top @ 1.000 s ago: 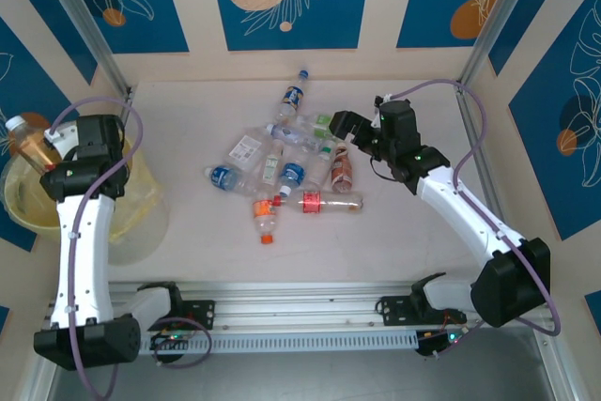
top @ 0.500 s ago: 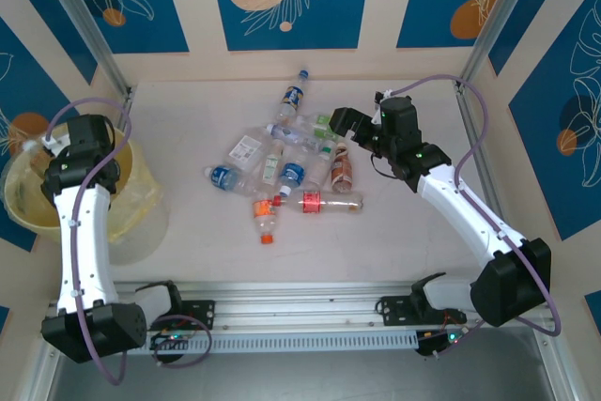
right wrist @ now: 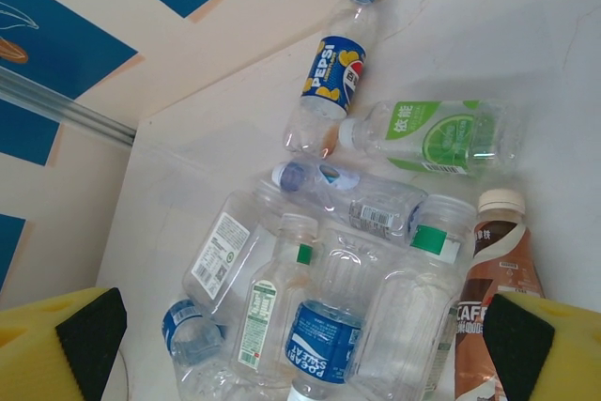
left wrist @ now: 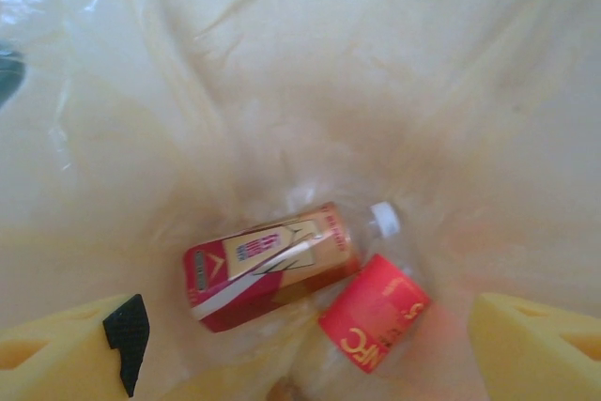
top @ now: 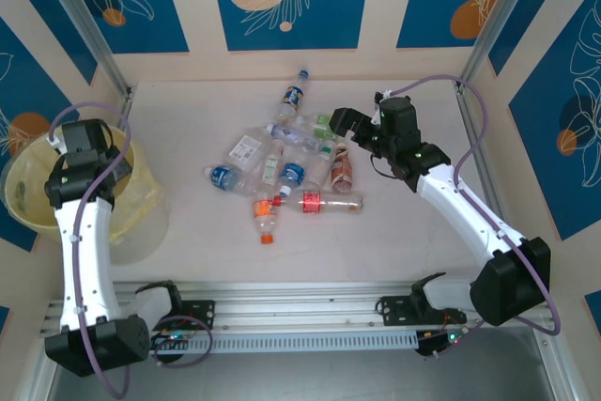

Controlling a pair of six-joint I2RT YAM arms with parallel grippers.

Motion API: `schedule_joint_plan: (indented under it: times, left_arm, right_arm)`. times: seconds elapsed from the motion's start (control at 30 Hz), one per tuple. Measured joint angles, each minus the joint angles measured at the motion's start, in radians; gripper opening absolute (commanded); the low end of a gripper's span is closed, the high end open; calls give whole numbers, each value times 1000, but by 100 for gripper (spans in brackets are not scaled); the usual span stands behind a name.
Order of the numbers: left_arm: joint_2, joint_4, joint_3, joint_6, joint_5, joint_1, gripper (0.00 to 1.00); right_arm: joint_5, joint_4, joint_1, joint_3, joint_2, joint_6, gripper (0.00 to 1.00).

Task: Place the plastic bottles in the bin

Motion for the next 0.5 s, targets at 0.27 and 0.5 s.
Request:
schedule_joint_plan:
  times: [0.27, 0.5]
  left_arm:
    - [-89, 155, -47, -16, 184, 0, 99]
    - [-109, 204, -56, -34, 247, 0, 100]
  right_arm:
    - [39, -68, 1, 14, 66, 12, 100]
    - [72, -101, 1, 14, 76, 11, 100]
